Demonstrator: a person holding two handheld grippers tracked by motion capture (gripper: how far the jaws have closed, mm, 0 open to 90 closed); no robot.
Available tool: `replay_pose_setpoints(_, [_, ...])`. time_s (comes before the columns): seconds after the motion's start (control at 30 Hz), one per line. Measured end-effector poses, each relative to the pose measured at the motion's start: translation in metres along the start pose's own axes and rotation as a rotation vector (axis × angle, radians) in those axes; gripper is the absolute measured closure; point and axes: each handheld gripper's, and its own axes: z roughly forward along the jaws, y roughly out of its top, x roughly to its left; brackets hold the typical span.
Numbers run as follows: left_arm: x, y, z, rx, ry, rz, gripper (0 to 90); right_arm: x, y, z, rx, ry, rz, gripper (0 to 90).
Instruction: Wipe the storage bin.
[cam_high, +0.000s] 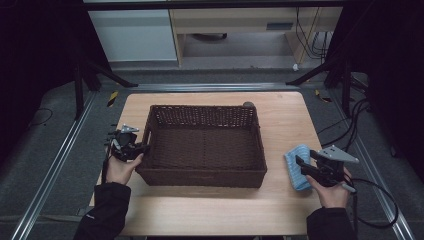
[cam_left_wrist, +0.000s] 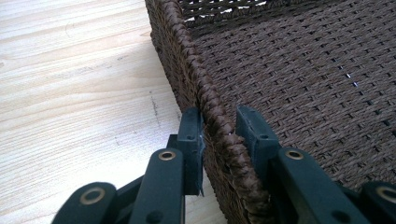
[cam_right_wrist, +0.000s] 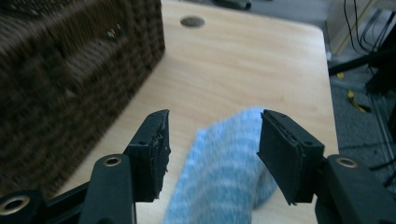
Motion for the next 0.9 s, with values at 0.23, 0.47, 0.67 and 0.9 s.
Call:
replay_pose_setpoints(0.23, [0.000, 0.000, 0.000, 0.001, -0.001, -0.001, 71.7, 0.008, 0.024, -0.006, -0.039, 0.051, -0.001, 44.6])
replay_pose_setpoints(0.47, [0.001, 0.000, 0.000, -0.005, -0.001, 0.004, 71.6, 0.030, 0.060, 0.009, -0.058, 0.144, -0.031, 46.4])
replay_pose_setpoints(0.67, [0.001, 0.000, 0.001, -0.006, -0.004, 0.003, 71.5, 0.053, 0.082, 0.037, -0.047, 0.232, -0.041, 48.4])
replay_pose_setpoints(0.9, [0.001, 0.000, 0.000, 0.000, -0.006, -0.004, 71.5, 0.066, 0.081, 0.071, 0.033, 0.261, -0.070, 50.9])
